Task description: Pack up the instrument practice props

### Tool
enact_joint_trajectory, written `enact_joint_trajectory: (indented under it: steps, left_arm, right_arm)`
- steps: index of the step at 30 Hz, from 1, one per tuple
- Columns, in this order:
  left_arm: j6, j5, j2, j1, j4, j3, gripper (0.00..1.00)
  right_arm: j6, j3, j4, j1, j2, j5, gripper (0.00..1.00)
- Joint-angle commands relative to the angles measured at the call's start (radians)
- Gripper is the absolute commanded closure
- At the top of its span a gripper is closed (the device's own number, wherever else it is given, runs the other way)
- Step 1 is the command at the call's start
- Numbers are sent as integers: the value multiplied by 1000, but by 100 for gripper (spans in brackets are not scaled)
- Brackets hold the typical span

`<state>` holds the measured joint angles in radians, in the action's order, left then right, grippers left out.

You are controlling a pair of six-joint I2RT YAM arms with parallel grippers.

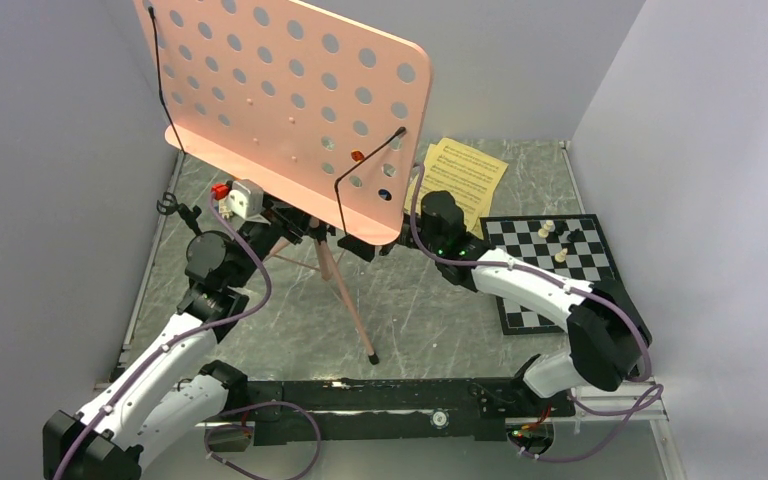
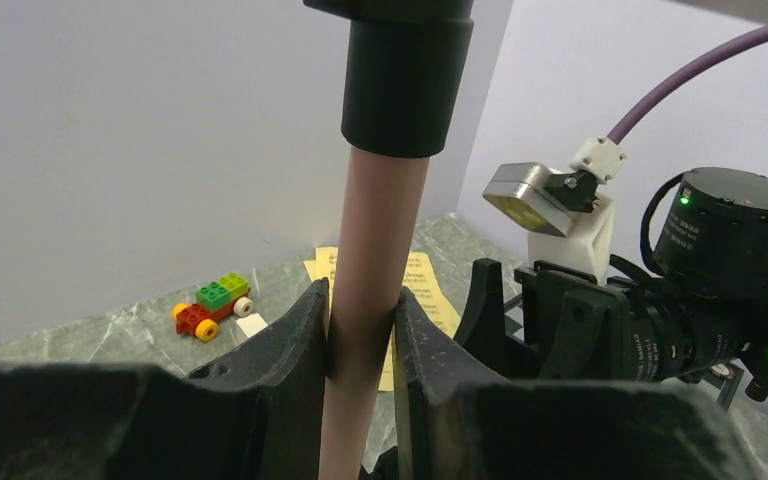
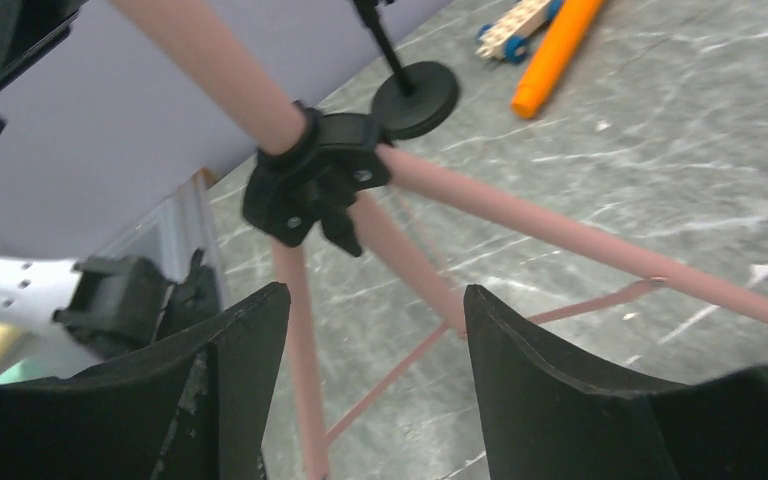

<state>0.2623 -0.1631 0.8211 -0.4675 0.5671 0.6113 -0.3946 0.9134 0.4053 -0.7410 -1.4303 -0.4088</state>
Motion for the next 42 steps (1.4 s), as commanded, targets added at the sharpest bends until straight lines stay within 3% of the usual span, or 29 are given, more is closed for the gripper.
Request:
enact_joint_trajectory:
  steps: [1, 17, 18, 21, 25, 33, 42]
  left_arm:
    - [12, -55, -10, 4, -227, 24, 100]
    - [15, -56, -24, 5, -297, 31, 100]
    - [14, -55, -23, 4, -298, 31, 100]
    - [18, -54, -20, 6, -299, 31, 100]
    - [25, -58, -17, 7, -296, 27, 100]
    - [16, -55, -24, 11, -317, 23, 100]
    - [36, -55, -31, 11, -308, -10, 100]
  right_arm:
    - [-13, 87, -28, -1, -16, -167, 33]
    - [168, 193, -79, -43, -120, -63, 53]
    - [191, 185, -63, -53, -119, -54, 57]
    - [294, 123, 19, -95, -102, -13, 85]
    - [415, 58, 108, -144, -89, 97, 99]
    - [767, -40, 254, -260, -79, 345, 100]
    - [1192, -91, 480, -333, -171, 595, 100]
